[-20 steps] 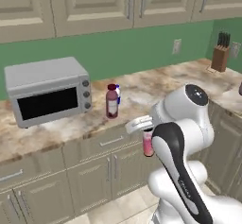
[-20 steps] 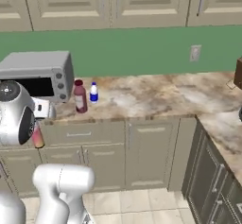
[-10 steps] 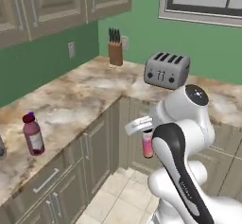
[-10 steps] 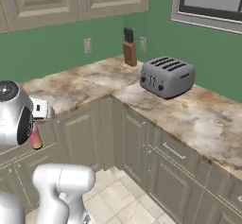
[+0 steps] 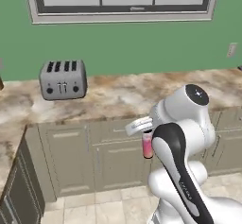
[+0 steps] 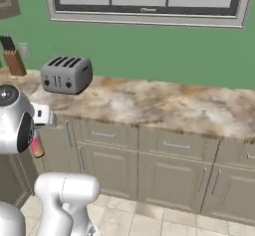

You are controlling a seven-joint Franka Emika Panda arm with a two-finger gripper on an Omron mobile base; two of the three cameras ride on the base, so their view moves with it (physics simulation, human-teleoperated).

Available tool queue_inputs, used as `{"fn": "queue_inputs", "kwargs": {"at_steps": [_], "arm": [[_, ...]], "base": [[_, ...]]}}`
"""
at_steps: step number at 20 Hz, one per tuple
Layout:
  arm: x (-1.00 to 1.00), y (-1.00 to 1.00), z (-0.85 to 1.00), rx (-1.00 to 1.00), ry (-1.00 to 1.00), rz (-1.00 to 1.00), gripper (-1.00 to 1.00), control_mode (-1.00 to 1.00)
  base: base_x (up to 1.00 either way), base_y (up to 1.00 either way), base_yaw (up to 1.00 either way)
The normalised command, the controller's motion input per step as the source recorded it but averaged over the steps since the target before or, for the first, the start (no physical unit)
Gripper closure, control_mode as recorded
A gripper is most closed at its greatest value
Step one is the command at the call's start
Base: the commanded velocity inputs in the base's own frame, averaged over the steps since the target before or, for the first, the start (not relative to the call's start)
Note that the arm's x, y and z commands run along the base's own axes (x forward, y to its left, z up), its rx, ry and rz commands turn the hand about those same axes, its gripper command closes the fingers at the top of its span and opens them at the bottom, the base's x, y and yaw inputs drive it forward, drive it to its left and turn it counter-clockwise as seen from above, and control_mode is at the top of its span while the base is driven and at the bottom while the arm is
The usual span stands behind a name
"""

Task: Move the drinks to the dining counter.

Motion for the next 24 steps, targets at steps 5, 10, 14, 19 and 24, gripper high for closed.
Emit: {"fn": "queue_inputs", "kwargs": {"at_steps": [5,10,14,19,24], "arm": [[0.00,0.00,0.00,0.00,0.00,0.00,1.00,1.00],[0.00,0.00,0.00,0.00,0.00,0.00,1.00,1.00],[0.00,0.00,0.00,0.00,0.00,0.00,1.00,1.00],[0.00,0.00,0.00,0.00,0.00,0.00,1.00,1.00],[0.00,0.00,0.00,0.00,0.00,0.00,1.00,1.00]], "base": [[0.00,-0.02,-0.96],[0.00,-0.20,-0.89],[0.00,-0.21,-0.89],[0.00,-0.23,-0.89],[0.00,-0.31,-0.85]]}}
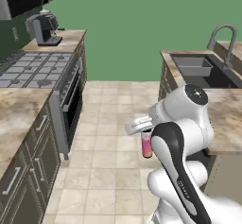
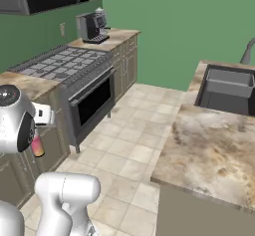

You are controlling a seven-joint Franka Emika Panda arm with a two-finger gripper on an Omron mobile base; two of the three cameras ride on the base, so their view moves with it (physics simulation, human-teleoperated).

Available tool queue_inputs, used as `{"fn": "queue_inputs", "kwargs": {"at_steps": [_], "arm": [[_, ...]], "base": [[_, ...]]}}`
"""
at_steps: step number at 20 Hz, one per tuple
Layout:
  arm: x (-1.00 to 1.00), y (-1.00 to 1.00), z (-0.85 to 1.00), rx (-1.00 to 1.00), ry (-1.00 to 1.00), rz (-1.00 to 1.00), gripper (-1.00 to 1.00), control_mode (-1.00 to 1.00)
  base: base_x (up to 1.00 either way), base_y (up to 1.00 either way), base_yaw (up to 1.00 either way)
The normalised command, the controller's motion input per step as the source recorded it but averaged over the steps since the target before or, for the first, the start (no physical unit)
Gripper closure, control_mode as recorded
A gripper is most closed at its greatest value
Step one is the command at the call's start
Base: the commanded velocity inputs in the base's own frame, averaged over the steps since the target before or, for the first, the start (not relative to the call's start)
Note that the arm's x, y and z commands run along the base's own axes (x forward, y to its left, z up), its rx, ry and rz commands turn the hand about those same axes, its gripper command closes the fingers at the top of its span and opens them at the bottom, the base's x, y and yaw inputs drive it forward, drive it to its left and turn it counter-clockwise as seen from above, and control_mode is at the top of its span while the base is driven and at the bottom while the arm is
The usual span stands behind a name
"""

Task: Move the drinks to the dining counter.

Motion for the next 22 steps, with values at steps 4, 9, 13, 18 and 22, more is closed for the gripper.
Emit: {"fn": "queue_inputs", "kwargs": {"at_steps": [4,9,13,18,22], "arm": [[0.00,0.00,0.00,0.00,0.00,0.00,1.00,1.00],[0.00,0.00,0.00,0.00,0.00,0.00,1.00,1.00],[0.00,0.00,0.00,0.00,0.00,0.00,1.00,1.00],[0.00,0.00,0.00,0.00,0.00,0.00,1.00,1.00],[0.00,0.00,0.00,0.00,0.00,0.00,1.00,1.00]], "base": [[0.00,-0.41,-0.80],[0.17,-0.39,-0.64],[0.34,-0.48,-0.50],[0.55,-0.40,-0.32],[0.28,-0.91,-0.22]]}}
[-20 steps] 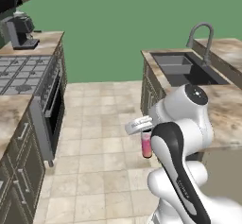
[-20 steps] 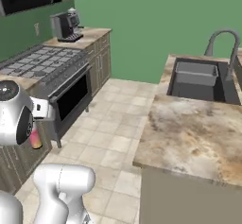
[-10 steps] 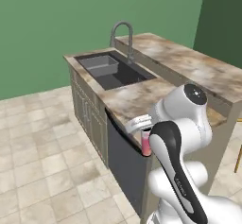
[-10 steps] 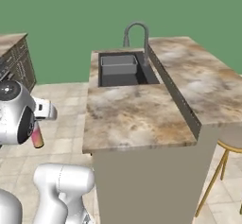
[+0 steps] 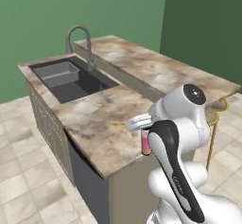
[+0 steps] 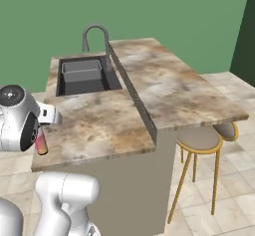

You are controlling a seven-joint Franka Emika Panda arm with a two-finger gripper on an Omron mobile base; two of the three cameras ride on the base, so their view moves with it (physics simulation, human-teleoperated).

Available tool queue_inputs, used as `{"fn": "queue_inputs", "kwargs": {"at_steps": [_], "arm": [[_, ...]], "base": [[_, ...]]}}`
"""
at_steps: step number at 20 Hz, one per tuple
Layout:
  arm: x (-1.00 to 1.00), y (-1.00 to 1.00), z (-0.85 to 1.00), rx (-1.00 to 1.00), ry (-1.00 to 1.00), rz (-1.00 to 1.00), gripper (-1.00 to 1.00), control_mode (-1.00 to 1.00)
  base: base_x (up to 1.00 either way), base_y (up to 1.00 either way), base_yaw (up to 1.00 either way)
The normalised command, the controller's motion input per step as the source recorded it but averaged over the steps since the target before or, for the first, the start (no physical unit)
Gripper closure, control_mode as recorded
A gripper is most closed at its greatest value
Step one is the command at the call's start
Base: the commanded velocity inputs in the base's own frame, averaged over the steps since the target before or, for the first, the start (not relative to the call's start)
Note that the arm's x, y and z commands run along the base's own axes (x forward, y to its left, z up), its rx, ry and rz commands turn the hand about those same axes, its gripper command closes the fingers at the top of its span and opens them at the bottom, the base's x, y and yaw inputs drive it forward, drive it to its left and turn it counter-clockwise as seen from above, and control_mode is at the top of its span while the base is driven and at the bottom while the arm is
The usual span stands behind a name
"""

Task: Move the drinks to the dining counter.

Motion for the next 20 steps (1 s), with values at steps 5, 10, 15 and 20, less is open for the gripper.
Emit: {"fn": "queue_inputs", "kwargs": {"at_steps": [5,10,15,20], "arm": [[0.00,0.00,0.00,0.00,0.00,0.00,1.00,1.00],[0.00,0.00,0.00,0.00,0.00,0.00,1.00,1.00],[0.00,0.00,0.00,0.00,0.00,0.00,1.00,1.00],[0.00,0.00,0.00,0.00,0.00,0.00,1.00,1.00]], "base": [[0.15,-1.00,-0.05],[0.36,-0.95,0.00],[0.88,-0.26,0.00],[1.00,-0.10,0.00]]}}
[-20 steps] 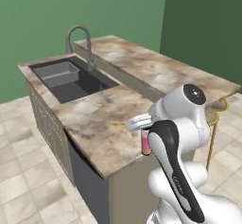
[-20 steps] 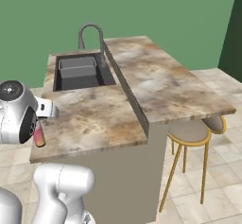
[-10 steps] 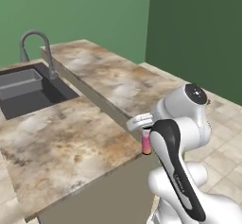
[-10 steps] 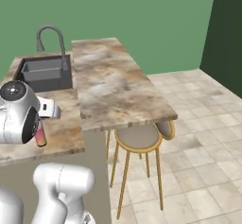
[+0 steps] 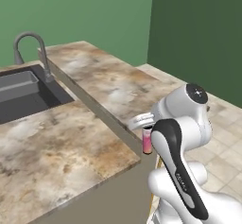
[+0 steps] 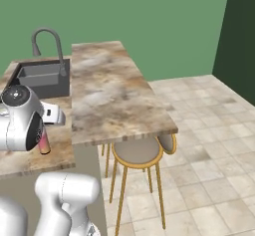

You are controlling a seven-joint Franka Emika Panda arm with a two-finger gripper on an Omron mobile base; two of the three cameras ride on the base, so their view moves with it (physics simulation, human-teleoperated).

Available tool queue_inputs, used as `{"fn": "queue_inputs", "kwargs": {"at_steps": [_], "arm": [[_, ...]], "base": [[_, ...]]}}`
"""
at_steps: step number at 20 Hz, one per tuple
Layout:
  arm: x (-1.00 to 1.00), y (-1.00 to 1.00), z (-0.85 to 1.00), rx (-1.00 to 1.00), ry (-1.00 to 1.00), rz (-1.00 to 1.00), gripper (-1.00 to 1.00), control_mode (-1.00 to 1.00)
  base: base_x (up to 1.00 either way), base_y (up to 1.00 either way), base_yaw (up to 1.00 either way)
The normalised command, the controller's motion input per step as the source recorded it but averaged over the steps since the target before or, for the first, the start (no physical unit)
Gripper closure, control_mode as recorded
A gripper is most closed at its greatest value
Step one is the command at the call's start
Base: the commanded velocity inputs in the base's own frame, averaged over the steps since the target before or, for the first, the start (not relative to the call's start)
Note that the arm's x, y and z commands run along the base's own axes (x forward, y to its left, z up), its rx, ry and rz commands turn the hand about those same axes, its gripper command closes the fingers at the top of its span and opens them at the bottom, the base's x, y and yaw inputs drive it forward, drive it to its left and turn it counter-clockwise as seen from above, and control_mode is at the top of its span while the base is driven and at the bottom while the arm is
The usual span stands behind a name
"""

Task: Move the drinks to the dining counter.

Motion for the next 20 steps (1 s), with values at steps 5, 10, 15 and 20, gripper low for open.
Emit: {"fn": "queue_inputs", "kwargs": {"at_steps": [5,10,15,20], "arm": [[0.00,0.00,0.00,0.00,0.00,0.00,1.00,1.00],[0.00,0.00,0.00,0.00,0.00,0.00,1.00,1.00],[0.00,0.00,0.00,0.00,0.00,0.00,1.00,1.00],[0.00,0.00,0.00,0.00,0.00,0.00,1.00,1.00]], "base": [[0.57,-0.27,-0.01],[-0.21,-0.08,-0.01],[0.00,-0.14,0.00],[0.37,-0.27,0.13]]}}
